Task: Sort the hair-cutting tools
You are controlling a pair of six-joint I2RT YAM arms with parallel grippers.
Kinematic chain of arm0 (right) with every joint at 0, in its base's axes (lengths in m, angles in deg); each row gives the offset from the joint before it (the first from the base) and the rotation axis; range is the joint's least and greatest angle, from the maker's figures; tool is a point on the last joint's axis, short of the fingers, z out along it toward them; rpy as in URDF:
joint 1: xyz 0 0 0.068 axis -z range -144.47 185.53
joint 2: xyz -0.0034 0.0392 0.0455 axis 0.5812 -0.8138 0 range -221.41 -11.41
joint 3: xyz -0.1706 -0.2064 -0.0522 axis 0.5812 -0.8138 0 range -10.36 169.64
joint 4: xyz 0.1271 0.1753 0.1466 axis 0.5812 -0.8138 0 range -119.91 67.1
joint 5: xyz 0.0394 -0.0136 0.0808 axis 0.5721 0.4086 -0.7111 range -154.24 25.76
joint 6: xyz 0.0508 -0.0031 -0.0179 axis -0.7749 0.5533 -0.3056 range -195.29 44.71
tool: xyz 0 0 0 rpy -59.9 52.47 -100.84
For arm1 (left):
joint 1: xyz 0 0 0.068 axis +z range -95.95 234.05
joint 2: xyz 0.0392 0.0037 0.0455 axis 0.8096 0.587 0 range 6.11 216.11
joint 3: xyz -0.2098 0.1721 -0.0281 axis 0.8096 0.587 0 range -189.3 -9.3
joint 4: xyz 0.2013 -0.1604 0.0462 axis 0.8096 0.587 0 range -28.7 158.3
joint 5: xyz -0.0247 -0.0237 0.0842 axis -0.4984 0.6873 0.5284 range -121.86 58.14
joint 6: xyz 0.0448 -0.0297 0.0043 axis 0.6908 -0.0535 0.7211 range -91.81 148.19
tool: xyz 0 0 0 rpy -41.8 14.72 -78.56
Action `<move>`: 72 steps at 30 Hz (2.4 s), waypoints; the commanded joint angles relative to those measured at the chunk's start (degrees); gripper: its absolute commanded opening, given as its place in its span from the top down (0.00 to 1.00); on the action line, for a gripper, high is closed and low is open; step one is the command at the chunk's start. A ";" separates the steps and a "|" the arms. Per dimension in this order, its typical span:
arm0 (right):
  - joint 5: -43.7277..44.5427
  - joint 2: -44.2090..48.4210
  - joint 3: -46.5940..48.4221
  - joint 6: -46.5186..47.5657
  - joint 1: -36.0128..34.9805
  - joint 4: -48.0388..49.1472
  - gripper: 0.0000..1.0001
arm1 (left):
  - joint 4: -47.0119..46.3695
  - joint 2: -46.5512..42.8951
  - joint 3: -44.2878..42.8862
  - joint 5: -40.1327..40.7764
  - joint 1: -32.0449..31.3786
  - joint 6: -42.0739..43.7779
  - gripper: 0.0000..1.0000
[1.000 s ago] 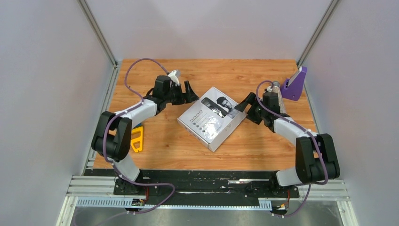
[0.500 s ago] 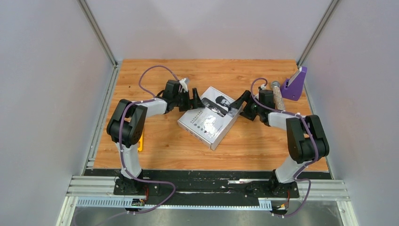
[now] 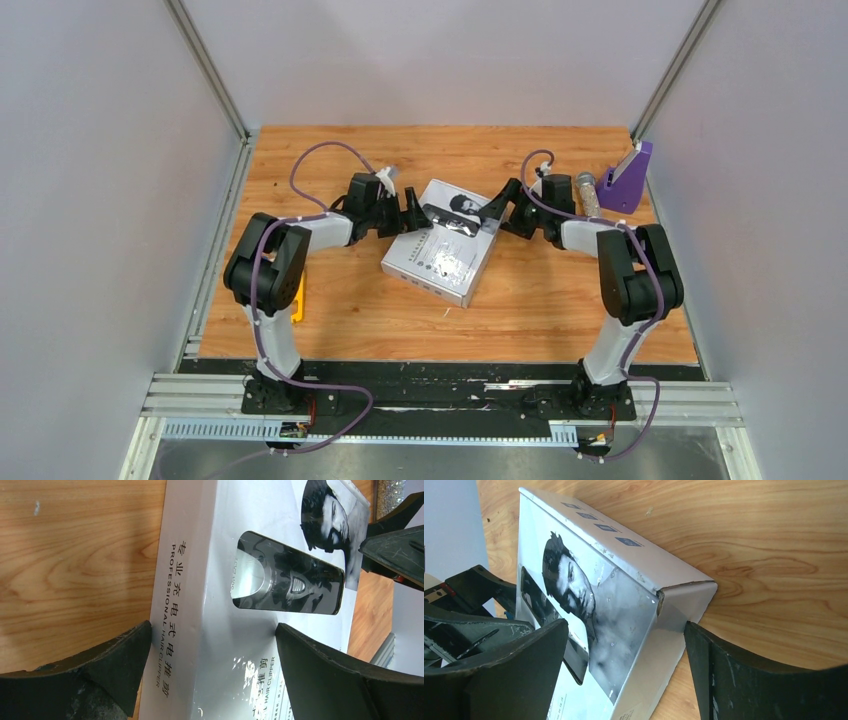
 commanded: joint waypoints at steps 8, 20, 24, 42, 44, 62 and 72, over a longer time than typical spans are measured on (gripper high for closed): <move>3.10 14.58 -5.50 -3.92 -2.30 -14.48 0.10 | 2.74 -11.61 5.57 7.32 -1.76 -0.56 0.00; -7.50 30.76 -21.06 -9.76 -8.02 -13.76 0.10 | 6.08 -19.00 11.52 6.66 -2.02 -1.18 0.00; -7.05 31.51 -23.56 -13.03 -11.97 -10.25 0.10 | 5.48 -19.41 13.34 6.35 -2.14 -1.83 0.00; -11.42 19.94 -21.79 -18.77 -17.53 3.27 0.10 | -2.01 -19.41 17.96 3.54 -5.01 -10.27 0.00; -10.99 20.30 -21.74 -19.04 -17.53 4.17 0.10 | -3.00 -19.67 18.55 3.16 -5.41 -11.23 0.00; 35.50 46.77 -14.18 -1.35 -16.34 -31.32 0.00 | 16.37 -34.47 11.80 22.88 -0.91 1.99 0.00; 58.90 66.92 -7.49 13.35 -16.30 -36.47 0.00 | 32.48 -60.59 4.13 39.85 -0.61 18.50 0.00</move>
